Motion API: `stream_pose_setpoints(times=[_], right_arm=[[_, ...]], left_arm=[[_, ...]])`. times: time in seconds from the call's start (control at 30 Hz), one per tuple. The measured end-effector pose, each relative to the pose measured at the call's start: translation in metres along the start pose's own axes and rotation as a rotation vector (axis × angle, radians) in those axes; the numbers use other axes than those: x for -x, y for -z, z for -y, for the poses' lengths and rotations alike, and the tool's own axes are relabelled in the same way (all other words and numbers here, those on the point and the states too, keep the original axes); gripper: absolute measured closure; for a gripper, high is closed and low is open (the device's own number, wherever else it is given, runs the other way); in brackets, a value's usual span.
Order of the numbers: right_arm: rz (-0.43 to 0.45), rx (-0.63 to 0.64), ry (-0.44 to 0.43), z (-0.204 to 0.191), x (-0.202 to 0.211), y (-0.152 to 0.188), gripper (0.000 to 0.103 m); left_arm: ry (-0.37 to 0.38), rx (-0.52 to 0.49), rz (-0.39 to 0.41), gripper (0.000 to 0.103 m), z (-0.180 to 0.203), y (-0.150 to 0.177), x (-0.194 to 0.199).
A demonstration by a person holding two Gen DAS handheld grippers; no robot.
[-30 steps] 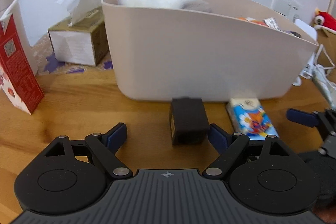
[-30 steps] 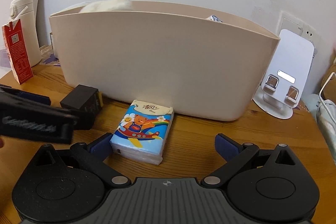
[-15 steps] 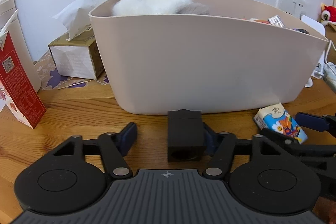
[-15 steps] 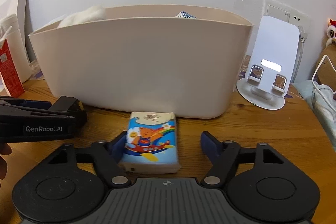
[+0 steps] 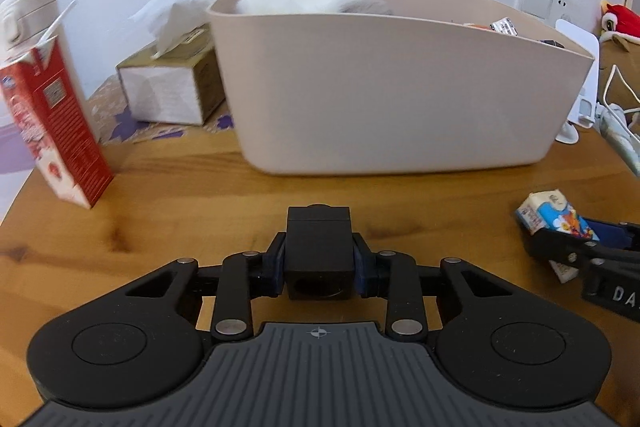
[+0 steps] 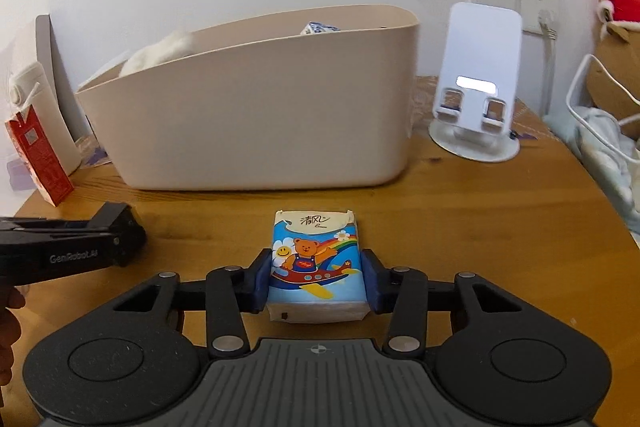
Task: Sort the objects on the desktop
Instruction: 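Grasp the black cube with the left gripper while the right grasps the cartoon tissue packet, then lift the black cube and cartoon tissue packet up over the basket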
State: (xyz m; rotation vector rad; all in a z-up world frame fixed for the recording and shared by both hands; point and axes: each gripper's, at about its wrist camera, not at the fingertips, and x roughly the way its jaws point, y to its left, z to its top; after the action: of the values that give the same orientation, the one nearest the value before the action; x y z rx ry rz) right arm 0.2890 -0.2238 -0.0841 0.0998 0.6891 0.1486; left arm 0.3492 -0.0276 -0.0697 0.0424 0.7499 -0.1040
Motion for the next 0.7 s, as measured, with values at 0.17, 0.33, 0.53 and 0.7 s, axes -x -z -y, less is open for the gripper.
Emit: stream_pose_setpoints(times=[0.17,0.33,0.53,0.7], right_arm=[[0.024,-0.027,-0.026,0.005,0.026,0.007,0.061],[0.071,-0.017,-0.024,0.006,0.057,0.009,0.061],[0.173,0.000,-0.006,0.009,0.099,-0.002,0.061],[0.241,0.019,0.001,0.009,0.124,-0.016,0.061]], left_arm=[[-0.009,0.016,-0.004,0.071,-0.010,0.008,0.021],[-0.023,0.015,0.023,0.071,-0.018,0.010,0.046],[-0.037,0.014,0.094,0.071,-0.023,0.004,0.081],[-0.020,-0.008,0.144,0.071,-0.020,-0.008,0.107]])
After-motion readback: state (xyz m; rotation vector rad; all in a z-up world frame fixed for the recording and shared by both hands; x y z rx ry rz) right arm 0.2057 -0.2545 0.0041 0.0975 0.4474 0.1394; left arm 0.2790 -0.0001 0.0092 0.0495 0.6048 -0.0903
